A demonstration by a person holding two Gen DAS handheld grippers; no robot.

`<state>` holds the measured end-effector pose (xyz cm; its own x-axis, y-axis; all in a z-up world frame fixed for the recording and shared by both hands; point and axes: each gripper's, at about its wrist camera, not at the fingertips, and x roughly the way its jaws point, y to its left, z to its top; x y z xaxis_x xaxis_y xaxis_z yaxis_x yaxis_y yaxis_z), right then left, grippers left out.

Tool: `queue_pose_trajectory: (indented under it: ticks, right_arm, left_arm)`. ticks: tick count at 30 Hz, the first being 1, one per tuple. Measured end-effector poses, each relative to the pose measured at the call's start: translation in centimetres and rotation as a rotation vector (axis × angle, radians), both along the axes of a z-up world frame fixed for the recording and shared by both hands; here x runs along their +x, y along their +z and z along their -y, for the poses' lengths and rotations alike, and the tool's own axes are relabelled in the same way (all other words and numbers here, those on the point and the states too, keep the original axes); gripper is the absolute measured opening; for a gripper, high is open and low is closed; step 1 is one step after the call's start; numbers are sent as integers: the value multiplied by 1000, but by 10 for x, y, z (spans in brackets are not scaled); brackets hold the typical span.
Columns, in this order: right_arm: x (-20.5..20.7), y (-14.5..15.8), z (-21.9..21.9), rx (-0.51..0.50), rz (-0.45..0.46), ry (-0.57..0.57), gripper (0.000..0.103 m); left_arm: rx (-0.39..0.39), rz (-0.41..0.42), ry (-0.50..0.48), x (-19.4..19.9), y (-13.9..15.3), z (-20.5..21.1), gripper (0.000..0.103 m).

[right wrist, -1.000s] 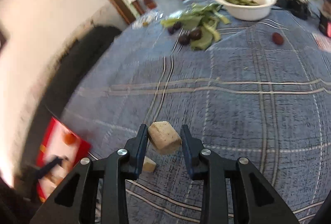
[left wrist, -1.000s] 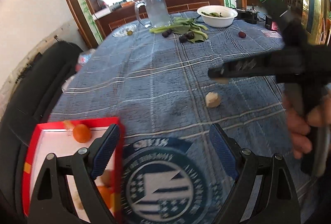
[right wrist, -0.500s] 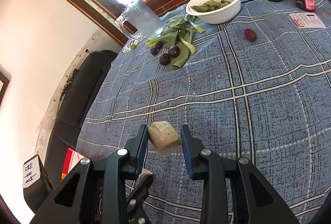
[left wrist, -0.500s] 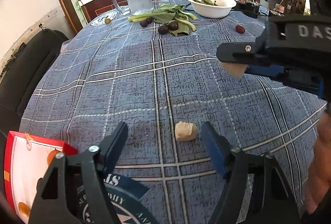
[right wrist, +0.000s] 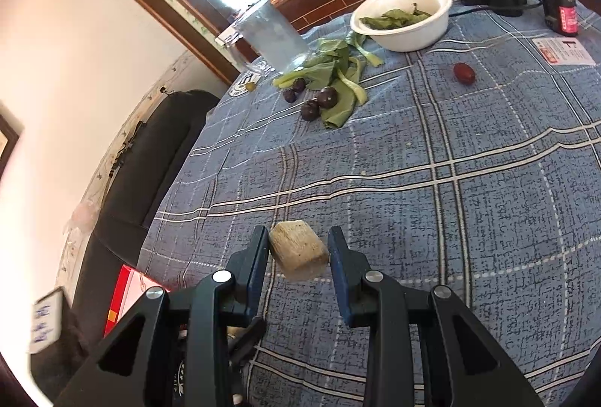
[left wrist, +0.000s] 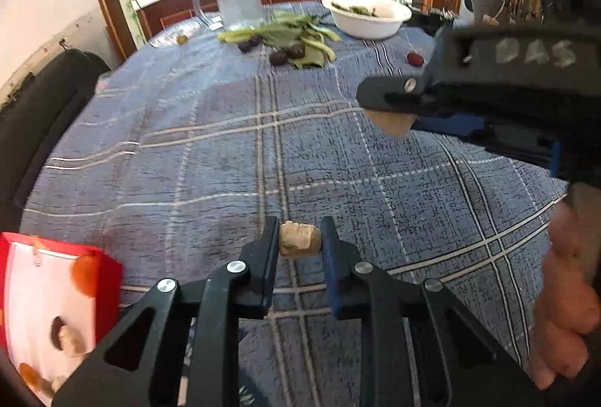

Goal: Organize fruits
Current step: 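Close the left tool on a small beige piece while the right tool grasps a beige slice, then carry both beige pieces into the red tray and open both tools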

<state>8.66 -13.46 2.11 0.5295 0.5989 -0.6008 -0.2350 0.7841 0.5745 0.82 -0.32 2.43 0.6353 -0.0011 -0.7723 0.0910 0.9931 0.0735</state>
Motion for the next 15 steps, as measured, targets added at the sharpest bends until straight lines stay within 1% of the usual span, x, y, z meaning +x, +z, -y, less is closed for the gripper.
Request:
queue_pose_trajectory:
  ticks: [4,7,10,11,14,15]
  right_arm:
    - [-8,6,-9,0,37,37,31]
    - [-19,10,-22,-7,79,71,31]
    - [-33,14,-39,-13,118,124,31]
    - [-38,15,-45,-22,132,144,31]
    - [-57,18,-71,-47,174,224,31]
    - [-61,18,-79,-52,181,248,31]
  left_arm:
    - [-26,72,21,-27,27,-19,24]
    - [-38,140,79,-54,51,-51,24]
    - [-40,191,175,-81,69,-98,24]
    - [-39,202,225,-93,74,-121,24]
    - [-25,213,339,-115,79,-170,24]
    - [-10,215,371,-121,78,-183,24]
